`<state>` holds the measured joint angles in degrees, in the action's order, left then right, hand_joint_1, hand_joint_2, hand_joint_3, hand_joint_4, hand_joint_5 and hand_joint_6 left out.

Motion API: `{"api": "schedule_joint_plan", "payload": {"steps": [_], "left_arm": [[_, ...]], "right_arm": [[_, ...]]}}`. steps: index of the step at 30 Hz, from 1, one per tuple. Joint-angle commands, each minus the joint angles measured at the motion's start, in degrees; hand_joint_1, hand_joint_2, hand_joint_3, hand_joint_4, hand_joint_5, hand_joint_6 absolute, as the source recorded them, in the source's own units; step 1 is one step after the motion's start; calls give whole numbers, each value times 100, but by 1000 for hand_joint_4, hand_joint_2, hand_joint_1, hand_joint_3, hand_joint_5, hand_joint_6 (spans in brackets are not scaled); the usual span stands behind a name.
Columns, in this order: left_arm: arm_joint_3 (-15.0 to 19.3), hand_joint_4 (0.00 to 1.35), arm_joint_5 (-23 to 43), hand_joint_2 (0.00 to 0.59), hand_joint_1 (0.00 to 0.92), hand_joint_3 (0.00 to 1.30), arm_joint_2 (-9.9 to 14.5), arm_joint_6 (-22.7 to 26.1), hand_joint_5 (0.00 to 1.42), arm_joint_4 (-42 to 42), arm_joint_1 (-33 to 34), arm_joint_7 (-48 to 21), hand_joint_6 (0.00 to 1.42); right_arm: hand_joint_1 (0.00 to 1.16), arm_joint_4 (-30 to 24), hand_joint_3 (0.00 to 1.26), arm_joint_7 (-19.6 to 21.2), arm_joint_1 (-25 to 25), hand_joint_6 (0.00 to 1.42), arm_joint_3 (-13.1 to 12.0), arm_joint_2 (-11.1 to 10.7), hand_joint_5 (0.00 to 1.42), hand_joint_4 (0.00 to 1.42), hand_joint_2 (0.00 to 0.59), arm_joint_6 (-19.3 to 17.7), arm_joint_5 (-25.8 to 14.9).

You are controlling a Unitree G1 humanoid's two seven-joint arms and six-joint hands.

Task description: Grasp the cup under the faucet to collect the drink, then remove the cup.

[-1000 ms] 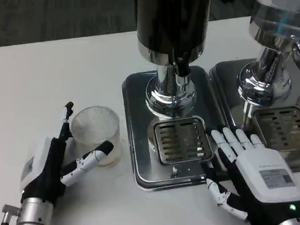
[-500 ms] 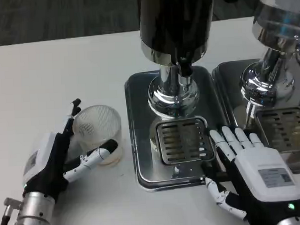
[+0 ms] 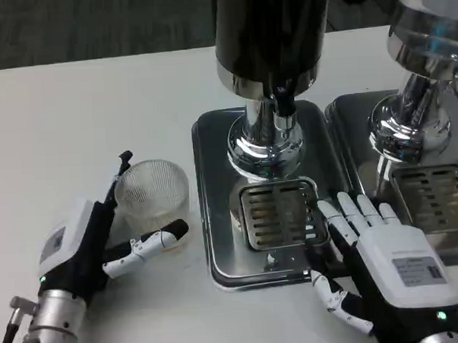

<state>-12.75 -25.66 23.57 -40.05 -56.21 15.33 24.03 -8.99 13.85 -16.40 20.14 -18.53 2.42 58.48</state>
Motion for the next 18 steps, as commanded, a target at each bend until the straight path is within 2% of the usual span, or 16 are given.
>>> {"api": "schedule_joint_plan", "payload": {"steps": [1,4,7,12,18], "left_arm": [[-118,165,-148,64,373,136,-88,42,420,-188,50,16,349],[-157,198,-165,78,405,157,-115,35,455,-263,93,66,366],[-201,242,-187,79,422,195,-127,-3,508,-313,129,190,410],[-261,336,-223,104,496,278,-112,-141,620,-401,150,538,566],[-266,402,-323,118,506,335,-104,-246,688,-483,160,814,644]], "right_arm": [[256,26,103,117,-40,0,-6,47,0,0,517,72,-12],[243,46,115,140,-37,0,23,69,0,0,492,92,-1],[205,53,115,189,-61,0,46,83,0,0,495,104,-6],[185,72,120,183,-35,0,70,109,0,0,477,125,-29],[178,92,124,189,-12,0,72,110,0,0,477,113,-38]]}}
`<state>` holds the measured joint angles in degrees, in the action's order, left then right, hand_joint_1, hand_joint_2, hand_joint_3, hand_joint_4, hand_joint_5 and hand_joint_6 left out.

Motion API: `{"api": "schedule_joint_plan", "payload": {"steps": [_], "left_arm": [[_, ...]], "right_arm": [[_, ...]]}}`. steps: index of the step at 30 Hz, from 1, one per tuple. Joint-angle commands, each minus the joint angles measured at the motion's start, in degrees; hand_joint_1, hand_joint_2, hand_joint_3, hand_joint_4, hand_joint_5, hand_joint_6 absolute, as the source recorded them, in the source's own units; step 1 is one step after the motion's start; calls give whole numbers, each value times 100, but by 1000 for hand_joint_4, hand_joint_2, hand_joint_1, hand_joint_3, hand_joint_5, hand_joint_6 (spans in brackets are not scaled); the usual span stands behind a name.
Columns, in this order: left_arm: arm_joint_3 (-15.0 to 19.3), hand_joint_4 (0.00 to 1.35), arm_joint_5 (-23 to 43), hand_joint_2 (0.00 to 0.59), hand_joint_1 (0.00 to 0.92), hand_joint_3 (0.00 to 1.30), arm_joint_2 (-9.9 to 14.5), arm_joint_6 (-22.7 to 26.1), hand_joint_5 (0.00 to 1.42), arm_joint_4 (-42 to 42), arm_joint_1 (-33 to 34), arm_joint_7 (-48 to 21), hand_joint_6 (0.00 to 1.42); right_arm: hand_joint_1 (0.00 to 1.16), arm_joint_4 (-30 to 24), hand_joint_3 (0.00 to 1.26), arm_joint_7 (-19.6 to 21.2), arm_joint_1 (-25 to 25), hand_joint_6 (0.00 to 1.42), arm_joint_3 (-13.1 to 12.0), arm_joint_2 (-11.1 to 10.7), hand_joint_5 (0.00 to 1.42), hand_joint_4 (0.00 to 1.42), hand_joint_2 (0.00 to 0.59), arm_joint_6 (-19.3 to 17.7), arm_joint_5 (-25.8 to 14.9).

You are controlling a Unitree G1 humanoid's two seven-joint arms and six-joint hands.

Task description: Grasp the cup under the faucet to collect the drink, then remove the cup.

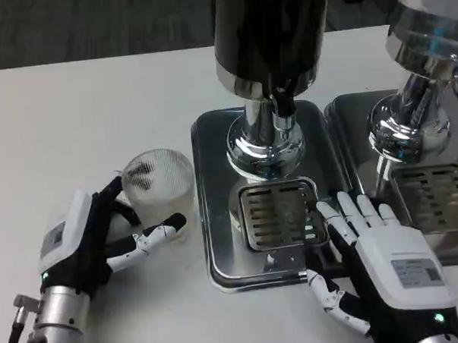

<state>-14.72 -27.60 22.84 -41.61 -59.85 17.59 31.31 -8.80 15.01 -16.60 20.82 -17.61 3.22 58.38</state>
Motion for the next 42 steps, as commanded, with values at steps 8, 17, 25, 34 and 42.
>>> {"api": "schedule_joint_plan", "payload": {"steps": [8,17,25,34,42], "left_arm": [[-73,419,-284,124,498,350,-20,-156,708,-129,-77,463,667],[-25,482,-305,145,515,394,-30,-295,788,-271,-10,723,799],[-54,521,-360,155,529,428,-35,-354,830,-361,48,871,867],[-35,552,-516,165,544,461,-57,-402,855,-338,54,1228,924],[-34,570,-695,170,553,478,-58,-447,875,-247,49,1630,957]], "right_arm": [[171,160,125,56,110,0,-14,14,0,0,482,7,-92],[168,244,125,134,194,0,6,13,0,0,484,2,-128],[169,255,125,154,169,0,15,52,0,0,492,58,-145],[169,278,125,165,197,0,31,86,0,0,493,93,-113],[169,311,125,146,240,3,23,88,0,0,493,84,-139]]}}
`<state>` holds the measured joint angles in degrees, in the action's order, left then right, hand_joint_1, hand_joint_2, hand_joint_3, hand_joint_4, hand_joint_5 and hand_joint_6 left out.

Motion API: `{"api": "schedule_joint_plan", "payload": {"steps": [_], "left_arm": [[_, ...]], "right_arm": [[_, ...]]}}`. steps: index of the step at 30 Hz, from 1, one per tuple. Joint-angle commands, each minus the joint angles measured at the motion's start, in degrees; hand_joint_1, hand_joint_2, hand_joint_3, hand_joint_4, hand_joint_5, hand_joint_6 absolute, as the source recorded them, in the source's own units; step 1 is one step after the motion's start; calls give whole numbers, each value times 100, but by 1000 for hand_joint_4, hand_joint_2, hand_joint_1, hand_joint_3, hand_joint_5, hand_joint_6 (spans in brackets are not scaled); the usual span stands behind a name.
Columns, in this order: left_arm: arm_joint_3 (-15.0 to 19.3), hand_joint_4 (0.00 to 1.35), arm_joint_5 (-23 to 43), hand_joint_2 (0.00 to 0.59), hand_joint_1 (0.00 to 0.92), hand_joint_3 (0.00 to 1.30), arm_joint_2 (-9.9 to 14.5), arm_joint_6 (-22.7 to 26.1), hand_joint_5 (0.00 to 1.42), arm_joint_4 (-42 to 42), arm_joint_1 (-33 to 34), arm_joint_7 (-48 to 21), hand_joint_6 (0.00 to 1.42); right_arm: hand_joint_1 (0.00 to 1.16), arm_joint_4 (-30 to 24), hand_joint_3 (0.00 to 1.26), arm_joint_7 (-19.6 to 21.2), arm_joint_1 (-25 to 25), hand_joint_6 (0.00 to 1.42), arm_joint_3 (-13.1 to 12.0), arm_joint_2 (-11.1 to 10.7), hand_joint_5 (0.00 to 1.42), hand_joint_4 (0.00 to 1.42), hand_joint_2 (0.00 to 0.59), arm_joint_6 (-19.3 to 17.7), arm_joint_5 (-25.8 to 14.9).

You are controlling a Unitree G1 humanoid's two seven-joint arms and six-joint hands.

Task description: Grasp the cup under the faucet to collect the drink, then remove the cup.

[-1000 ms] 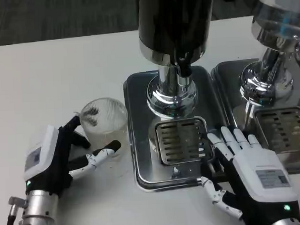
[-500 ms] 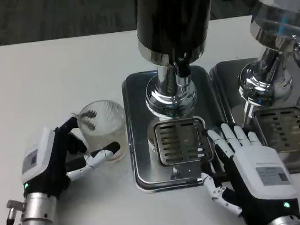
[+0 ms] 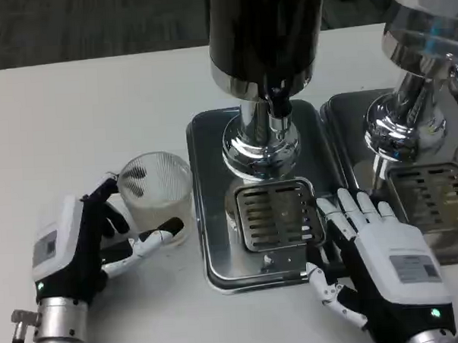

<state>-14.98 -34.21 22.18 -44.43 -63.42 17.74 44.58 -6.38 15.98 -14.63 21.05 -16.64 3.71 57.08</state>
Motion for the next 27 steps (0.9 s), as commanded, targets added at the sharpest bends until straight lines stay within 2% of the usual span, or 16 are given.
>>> {"api": "schedule_joint_plan", "payload": {"steps": [1,15,27], "left_arm": [[-4,571,-50,171,554,478,8,-184,877,134,31,356,958],[-91,578,-119,159,561,492,4,-332,867,276,109,403,981],[-439,578,-285,156,555,492,-167,-388,867,181,471,83,986]], "right_arm": [[169,71,125,51,46,5,-2,-7,0,0,493,36,-14],[170,79,125,101,58,15,0,38,0,0,494,88,19],[172,-129,125,295,-167,16,19,105,0,0,493,294,162]]}}
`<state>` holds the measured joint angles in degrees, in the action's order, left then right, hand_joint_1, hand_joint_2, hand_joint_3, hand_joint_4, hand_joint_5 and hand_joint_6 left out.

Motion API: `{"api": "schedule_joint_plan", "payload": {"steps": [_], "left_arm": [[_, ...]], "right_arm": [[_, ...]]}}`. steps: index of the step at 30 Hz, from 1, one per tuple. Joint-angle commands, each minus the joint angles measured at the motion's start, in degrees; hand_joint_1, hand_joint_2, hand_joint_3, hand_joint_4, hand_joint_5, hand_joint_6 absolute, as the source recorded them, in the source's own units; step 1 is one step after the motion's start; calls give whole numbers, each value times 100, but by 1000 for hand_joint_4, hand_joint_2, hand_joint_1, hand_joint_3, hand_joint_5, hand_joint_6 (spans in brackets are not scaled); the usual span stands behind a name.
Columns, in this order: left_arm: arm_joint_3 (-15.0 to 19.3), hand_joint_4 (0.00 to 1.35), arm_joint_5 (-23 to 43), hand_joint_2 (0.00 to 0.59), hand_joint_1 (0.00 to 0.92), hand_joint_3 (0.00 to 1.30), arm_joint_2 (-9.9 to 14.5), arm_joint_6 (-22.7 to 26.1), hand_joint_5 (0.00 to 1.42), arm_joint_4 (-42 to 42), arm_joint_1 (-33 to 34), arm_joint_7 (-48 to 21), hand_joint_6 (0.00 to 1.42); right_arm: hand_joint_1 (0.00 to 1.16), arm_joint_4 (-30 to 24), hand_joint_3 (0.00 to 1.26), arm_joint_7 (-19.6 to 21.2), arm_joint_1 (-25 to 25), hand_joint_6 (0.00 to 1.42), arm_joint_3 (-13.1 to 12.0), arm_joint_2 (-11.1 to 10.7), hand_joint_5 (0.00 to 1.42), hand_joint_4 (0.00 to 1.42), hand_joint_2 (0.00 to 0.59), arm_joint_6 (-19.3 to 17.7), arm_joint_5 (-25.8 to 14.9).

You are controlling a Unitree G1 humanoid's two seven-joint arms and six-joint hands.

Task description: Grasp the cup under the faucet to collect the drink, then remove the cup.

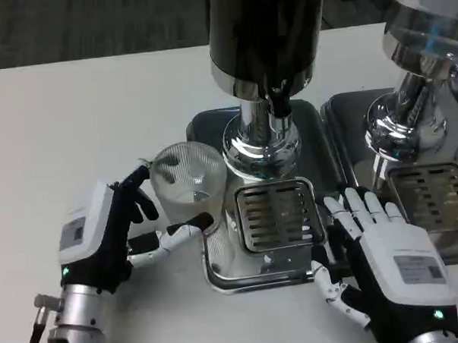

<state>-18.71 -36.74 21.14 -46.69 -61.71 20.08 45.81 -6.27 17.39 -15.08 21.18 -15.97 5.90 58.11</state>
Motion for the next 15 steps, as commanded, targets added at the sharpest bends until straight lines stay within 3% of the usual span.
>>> {"api": "schedule_joint_plan", "payload": {"steps": [1,15], "left_arm": [[-100,578,-42,156,554,492,-89,-154,867,-24,288,-70,987],[-428,578,-51,150,560,492,-542,-35,864,-624,855,-510,986]], "right_arm": [[173,-164,125,159,-144,16,0,41,0,0,492,92,72],[188,-343,125,233,-360,17,28,247,0,0,493,338,190]]}}
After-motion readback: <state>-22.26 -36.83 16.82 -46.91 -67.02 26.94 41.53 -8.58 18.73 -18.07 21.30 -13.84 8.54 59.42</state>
